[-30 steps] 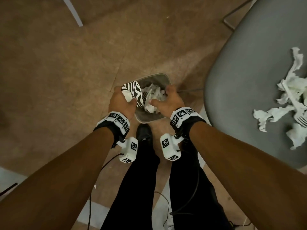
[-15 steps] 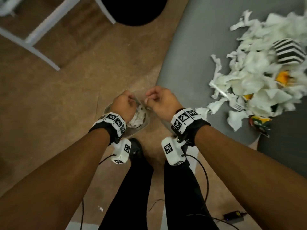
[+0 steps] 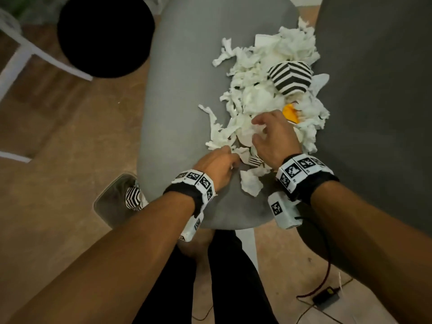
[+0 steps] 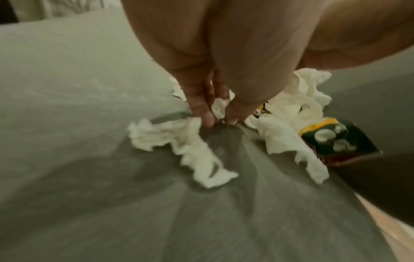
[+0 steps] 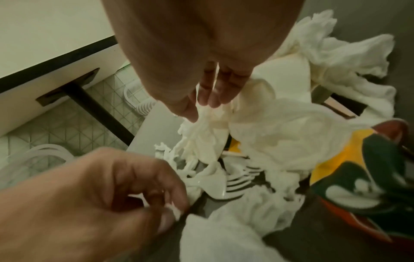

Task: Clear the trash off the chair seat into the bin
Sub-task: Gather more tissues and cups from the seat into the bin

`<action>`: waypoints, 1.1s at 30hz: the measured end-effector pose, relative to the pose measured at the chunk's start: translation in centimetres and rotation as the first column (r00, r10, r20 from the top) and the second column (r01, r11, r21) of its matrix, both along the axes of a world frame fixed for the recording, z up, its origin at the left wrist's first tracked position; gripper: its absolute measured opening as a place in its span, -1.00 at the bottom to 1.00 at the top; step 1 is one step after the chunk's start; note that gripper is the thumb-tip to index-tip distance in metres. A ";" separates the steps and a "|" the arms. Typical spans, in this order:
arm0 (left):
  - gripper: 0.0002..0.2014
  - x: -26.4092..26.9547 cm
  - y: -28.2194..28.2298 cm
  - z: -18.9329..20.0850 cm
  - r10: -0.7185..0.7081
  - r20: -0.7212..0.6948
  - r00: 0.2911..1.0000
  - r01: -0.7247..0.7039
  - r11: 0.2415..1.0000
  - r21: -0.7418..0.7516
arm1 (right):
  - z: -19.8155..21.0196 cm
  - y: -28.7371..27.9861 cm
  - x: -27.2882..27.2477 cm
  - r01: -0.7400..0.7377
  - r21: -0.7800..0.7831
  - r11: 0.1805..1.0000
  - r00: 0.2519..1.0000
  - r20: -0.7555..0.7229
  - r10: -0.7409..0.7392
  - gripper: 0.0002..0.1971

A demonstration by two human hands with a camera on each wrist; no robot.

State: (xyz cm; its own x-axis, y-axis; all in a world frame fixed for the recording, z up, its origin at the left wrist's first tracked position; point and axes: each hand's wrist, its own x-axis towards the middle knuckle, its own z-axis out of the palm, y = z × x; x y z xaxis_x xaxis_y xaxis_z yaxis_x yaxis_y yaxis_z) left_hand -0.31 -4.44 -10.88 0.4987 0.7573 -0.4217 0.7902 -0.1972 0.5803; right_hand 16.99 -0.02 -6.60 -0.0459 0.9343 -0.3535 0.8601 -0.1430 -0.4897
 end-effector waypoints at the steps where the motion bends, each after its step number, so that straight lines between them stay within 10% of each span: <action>1: -0.74 0.5 0.5 0.1 0.056 0.033 0.998 -0.057 0.998 0.038 | -0.2 0.3 0.5 -0.014 0.008 1.000 1.000 0.014 0.013 -0.59; 7: -0.32 1.9 4.3 -0.3 0.399 -0.034 0.916 -0.394 0.913 0.107 | -0.6 1.5 1.2 -0.149 0.004 0.989 0.965 0.217 0.144 -0.38; 14: -0.83 0.0 4.0 -0.7 0.339 -0.159 0.927 -0.327 0.940 0.097 | -0.7 2.2 0.8 -0.042 -0.012 0.999 0.992 0.117 0.043 -0.44; 33: -0.85 -11.0 -3.1 4.3 0.506 -0.040 0.862 -0.497 0.857 0.134 | 2.1 -2.5 -8.1 -0.053 0.061 0.997 0.951 -0.301 0.069 -0.81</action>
